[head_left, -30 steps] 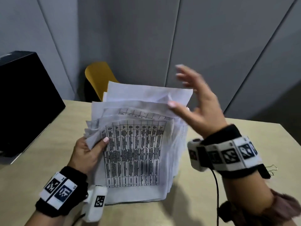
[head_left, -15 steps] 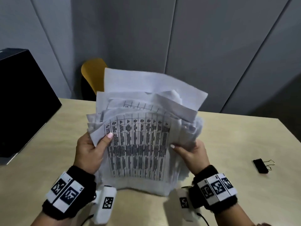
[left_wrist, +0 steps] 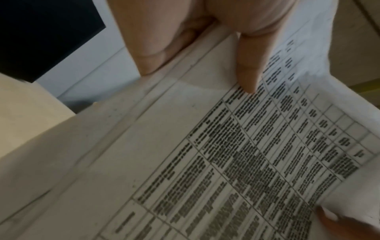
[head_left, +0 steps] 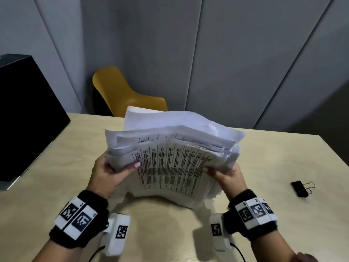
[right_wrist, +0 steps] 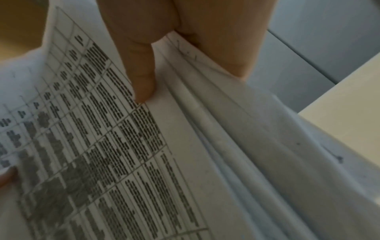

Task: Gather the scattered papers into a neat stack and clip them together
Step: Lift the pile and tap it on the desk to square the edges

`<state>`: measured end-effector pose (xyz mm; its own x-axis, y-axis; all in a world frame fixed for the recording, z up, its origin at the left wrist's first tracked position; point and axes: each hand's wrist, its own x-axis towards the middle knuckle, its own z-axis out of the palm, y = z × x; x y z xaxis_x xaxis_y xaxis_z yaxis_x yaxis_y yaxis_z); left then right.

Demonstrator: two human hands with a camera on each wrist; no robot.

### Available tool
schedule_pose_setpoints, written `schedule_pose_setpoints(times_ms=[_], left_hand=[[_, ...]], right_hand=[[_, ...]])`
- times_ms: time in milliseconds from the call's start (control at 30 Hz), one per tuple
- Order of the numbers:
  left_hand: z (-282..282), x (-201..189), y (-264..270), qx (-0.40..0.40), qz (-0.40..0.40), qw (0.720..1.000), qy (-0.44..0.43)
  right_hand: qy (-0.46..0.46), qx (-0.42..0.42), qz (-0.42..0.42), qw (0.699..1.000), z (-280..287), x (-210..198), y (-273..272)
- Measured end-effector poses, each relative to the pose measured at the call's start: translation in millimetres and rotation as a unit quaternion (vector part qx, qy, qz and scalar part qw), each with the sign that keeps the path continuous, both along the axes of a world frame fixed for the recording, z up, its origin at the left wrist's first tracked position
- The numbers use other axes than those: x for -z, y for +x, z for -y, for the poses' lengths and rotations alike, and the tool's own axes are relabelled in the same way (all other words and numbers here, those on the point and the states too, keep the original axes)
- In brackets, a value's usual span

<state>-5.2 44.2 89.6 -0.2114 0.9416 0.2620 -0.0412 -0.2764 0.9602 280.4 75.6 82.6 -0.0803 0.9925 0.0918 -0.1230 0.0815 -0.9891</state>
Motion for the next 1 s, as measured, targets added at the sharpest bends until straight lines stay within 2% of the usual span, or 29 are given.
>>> schedule_pose_setpoints(times_ms=[100, 167, 233, 300, 400, 467, 633, 733, 833, 900, 1000], left_hand=[[1, -15, -1, 0.055, 0.104, 0.991, -0.059], [1, -22, 0, 0.067, 0.126, 0.987, -0.074], [-1, -20, 1, 0.026, 0.046, 0.996, -0.066], [-3, -16, 1, -0.029, -0.071, 0.997, -0.028], [-1, -17, 6, -0.088, -0.166, 0.982, 0.016], [3, -16, 13, -0.101, -0.202, 0.973, 0.052], [10, -20, 27, -0.126, -0.216, 0.965, 0.083], [8, -25, 24, -0.066, -0.224, 0.969, 0.075], [3, -14, 16, -0.02, -0.199, 0.98, 0.005], [1, -6, 15, -0.016, -0.184, 0.982, -0.023], [0, -6, 19, -0.035, -0.195, 0.98, 0.008]], right_hand=[[-0.004, -0.005, 0.019, 1.0, 1, -5, 4], [-0.038, -0.004, 0.053, 0.998, -3, -5, 3], [-0.06, 0.003, 0.071, 0.996, -5, -6, 1], [0.0, 0.013, 0.092, 0.996, -5, -6, -1], [0.062, 0.034, 0.128, 0.989, -5, -9, -4], [0.092, 0.058, 0.157, 0.982, -4, -5, -9], [0.13, 0.123, 0.149, 0.973, 9, 1, -12], [0.114, 0.078, 0.149, 0.979, 12, 2, -7], [0.05, 0.041, 0.116, 0.991, 14, 8, -5], [0.025, 0.05, 0.109, 0.992, 12, 11, -5], [0.034, 0.065, 0.115, 0.991, 10, 7, -8]])
